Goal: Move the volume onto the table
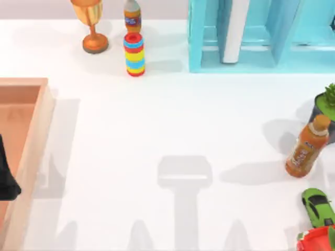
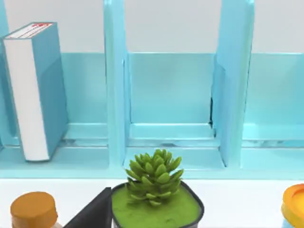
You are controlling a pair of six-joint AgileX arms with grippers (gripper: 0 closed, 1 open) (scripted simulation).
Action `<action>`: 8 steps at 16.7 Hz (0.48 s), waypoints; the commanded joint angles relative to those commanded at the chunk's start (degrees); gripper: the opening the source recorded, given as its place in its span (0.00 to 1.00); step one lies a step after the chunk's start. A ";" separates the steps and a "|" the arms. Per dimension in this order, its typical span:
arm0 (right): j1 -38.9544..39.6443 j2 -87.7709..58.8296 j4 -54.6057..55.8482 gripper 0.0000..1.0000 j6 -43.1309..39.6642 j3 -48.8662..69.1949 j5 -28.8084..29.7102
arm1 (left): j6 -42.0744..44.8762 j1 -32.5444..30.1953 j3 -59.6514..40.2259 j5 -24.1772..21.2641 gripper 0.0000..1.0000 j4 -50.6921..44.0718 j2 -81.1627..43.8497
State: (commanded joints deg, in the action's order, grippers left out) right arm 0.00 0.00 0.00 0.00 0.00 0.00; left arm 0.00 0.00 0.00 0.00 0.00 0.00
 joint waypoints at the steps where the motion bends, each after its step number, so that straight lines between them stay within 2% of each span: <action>1: 0.00 0.00 0.00 1.00 0.00 0.00 0.00 | 0.00 0.00 0.00 0.00 1.00 0.00 0.00; 5: 1.16 -3.52 3.02 1.00 0.04 2.47 1.04 | 0.00 0.00 0.00 0.00 1.00 0.00 0.00; 8: 3.59 -12.50 9.62 1.00 0.05 7.71 3.65 | 0.00 0.00 0.00 0.00 1.00 0.00 0.00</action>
State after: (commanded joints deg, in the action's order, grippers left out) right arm 3.59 -12.50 9.62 0.05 7.71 3.65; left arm 0.00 0.00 0.00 0.00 0.00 0.00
